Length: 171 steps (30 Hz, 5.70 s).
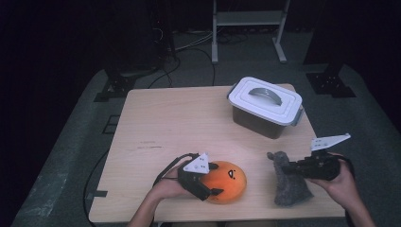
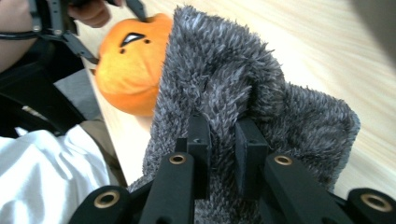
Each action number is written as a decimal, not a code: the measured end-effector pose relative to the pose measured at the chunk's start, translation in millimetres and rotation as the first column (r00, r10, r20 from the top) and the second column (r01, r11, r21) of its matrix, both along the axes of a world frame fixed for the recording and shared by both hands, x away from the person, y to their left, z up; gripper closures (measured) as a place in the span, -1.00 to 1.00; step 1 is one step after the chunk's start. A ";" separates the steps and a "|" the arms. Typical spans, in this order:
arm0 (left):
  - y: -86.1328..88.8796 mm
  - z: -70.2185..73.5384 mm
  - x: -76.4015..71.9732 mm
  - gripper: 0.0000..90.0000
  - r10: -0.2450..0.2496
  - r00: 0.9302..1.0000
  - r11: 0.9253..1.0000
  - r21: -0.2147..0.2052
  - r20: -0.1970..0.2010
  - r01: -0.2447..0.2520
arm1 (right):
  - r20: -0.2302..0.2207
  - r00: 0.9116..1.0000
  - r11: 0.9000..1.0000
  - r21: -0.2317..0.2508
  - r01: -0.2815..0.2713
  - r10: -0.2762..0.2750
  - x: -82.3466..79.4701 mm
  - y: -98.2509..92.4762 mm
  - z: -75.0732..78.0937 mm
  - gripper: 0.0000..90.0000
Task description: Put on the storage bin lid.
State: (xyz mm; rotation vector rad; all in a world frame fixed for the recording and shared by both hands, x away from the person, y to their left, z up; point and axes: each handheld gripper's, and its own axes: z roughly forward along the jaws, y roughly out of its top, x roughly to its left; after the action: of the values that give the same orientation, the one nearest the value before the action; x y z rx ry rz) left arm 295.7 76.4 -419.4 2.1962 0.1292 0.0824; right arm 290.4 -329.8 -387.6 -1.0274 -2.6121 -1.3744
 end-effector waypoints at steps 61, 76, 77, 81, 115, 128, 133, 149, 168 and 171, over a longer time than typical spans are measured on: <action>31.9 22.8 4.3 -0.80 0.124 0.992 0.990 -0.068 0.013 -0.123 | 0.027 0.999 0.998 0.047 0.038 -0.039 61.7 6.3 15.6 -0.23; 56.2 12.5 0.9 -0.80 0.182 0.983 0.981 -0.068 -0.011 -0.182 | 0.088 0.996 0.999 0.022 0.025 -0.026 77.1 19.8 33.9 -0.27; 57.3 12.1 1.0 -0.80 0.184 0.983 0.981 -0.067 -0.012 -0.185 | 0.094 0.995 0.999 0.021 0.025 -0.027 78.2 20.2 34.9 -0.27; 60.4 10.3 1.7 -0.80 0.193 0.981 0.979 -0.070 -0.015 -0.194 | 0.115 0.993 1.000 0.006 0.030 -0.030 83.0 20.9 39.1 -0.30; 82.3 1.3 -0.1 -0.83 0.283 0.959 0.953 -0.103 -0.024 -0.284 | 0.176 0.978 0.994 0.014 0.112 -0.113 140.7 10.8 54.2 -0.34; 85.6 -3.2 1.7 -0.83 0.276 0.960 0.954 -0.108 -0.034 -0.278 | 0.181 0.975 0.992 0.017 0.128 -0.129 153.0 9.9 55.2 -0.35; 85.9 -4.5 1.8 -0.83 0.277 0.960 0.954 -0.105 -0.038 -0.280 | 0.182 0.975 0.992 0.015 0.127 -0.128 160.3 11.6 56.1 -0.35; 86.2 -6.7 1.5 -0.83 0.284 0.958 0.954 -0.086 -0.034 -0.286 | 0.192 0.970 0.989 0.013 0.147 -0.147 188.3 19.0 62.5 -0.35; 92.1 -5.6 3.1 -0.83 0.298 0.954 0.948 -0.105 -0.044 -0.301 | 0.148 0.971 0.982 0.017 0.187 -0.188 218.6 16.7 54.3 -0.34; 92.3 -5.8 3.3 -0.83 0.297 0.954 0.948 -0.103 -0.044 -0.300 | 0.146 0.971 0.982 0.008 0.188 -0.187 221.3 18.6 51.9 -0.32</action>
State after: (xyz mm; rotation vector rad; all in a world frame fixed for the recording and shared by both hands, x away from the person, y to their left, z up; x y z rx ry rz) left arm 299.0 168.8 -425.2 2.0544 0.4720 0.2089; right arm 511.8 -311.2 -335.8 -1.2496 -2.6813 -1.5363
